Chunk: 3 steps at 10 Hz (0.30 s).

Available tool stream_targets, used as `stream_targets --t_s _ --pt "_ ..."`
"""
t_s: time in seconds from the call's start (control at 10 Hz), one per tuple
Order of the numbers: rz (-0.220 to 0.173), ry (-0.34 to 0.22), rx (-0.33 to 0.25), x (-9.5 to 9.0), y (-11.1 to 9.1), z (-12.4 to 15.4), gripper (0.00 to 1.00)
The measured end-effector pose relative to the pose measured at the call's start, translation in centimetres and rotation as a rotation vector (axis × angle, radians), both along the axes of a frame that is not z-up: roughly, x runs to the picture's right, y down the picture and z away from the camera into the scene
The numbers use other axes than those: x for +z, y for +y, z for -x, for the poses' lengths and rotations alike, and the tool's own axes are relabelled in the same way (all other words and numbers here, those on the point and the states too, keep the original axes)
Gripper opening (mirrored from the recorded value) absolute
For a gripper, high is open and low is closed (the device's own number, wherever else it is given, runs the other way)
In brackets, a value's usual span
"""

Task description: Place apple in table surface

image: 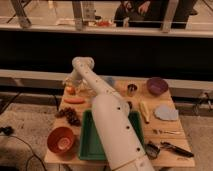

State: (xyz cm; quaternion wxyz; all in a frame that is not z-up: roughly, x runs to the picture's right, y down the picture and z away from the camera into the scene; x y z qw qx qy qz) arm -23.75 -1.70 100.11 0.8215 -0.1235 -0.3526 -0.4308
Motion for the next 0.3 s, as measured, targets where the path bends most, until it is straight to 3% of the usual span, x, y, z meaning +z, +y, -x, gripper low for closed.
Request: stream_targets --t_s 0.1,0.3 --pt "-0.001 -0.004 0.002 0.09 -0.01 0.16 0.44" --pt "0.001 -0.011 0.002 0.24 0.00 0.51 0.39"
